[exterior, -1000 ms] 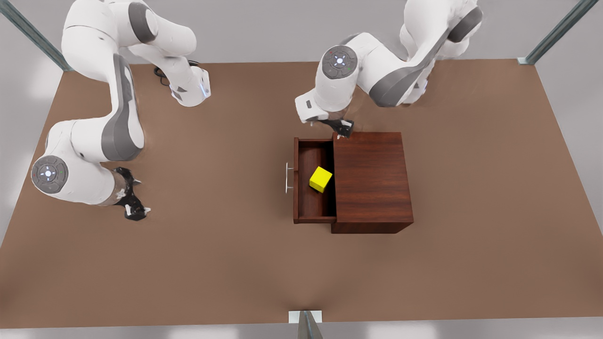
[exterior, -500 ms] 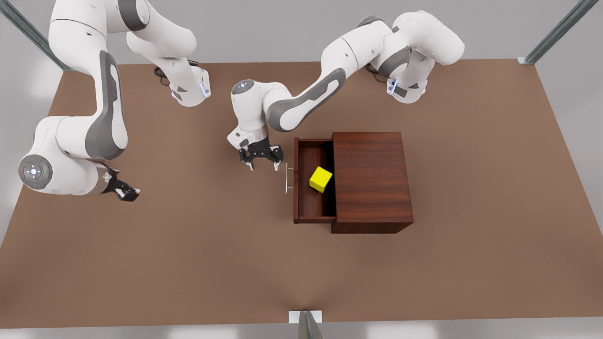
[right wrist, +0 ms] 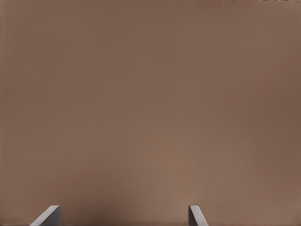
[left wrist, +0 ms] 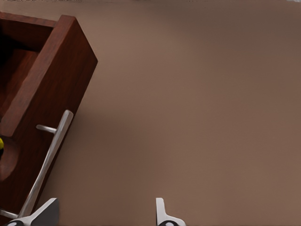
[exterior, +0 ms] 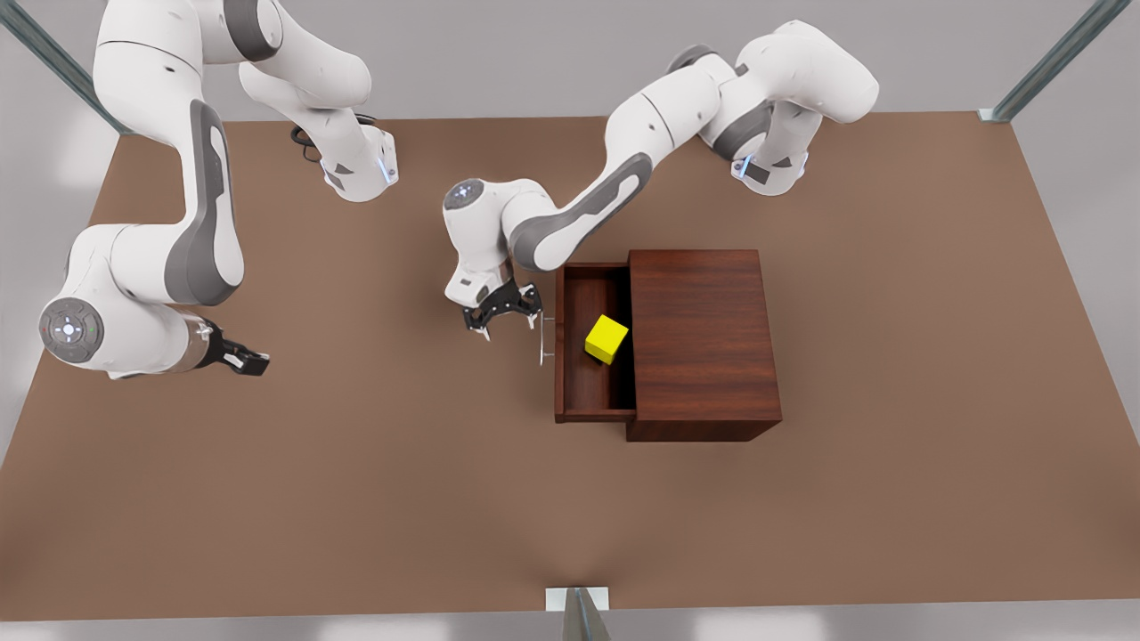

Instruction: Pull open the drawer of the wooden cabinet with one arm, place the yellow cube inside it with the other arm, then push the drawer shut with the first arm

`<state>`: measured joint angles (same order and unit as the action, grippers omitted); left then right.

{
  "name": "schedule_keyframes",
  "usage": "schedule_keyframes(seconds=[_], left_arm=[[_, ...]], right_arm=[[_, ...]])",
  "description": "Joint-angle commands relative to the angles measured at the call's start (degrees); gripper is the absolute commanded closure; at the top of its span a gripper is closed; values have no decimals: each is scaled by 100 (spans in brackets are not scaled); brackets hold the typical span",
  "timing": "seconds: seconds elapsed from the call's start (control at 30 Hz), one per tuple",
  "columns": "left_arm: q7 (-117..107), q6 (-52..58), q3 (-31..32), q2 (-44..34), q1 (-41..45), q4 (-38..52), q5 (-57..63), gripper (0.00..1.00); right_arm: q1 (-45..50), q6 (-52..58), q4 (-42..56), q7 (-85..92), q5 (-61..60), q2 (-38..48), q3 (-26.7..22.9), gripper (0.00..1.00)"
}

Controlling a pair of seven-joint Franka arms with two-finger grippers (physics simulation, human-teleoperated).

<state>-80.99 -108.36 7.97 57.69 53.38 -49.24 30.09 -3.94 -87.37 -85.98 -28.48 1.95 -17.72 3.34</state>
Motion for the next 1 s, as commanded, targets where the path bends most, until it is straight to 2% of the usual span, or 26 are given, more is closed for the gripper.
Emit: schedule_keyframes(seconds=[0.0, 0.3, 0.5, 0.97], left_arm=[[-795, -396, -172, -3, -47, 11, -12, 0], [-575, -590, -551, 94, -65, -59, 41, 0], [84, 236, -524, 41, -38, -129, 23, 0], [233, 887, -533, 6, 40, -288, 15, 0]], right_arm=[[-1, 1, 3, 888, -2, 5, 0, 0], [-1, 1, 3, 897, 7, 5, 0, 0], [-1, 1, 3, 897, 16, 5, 0, 0], [25, 1, 3, 888, 25, 5, 9, 0]])
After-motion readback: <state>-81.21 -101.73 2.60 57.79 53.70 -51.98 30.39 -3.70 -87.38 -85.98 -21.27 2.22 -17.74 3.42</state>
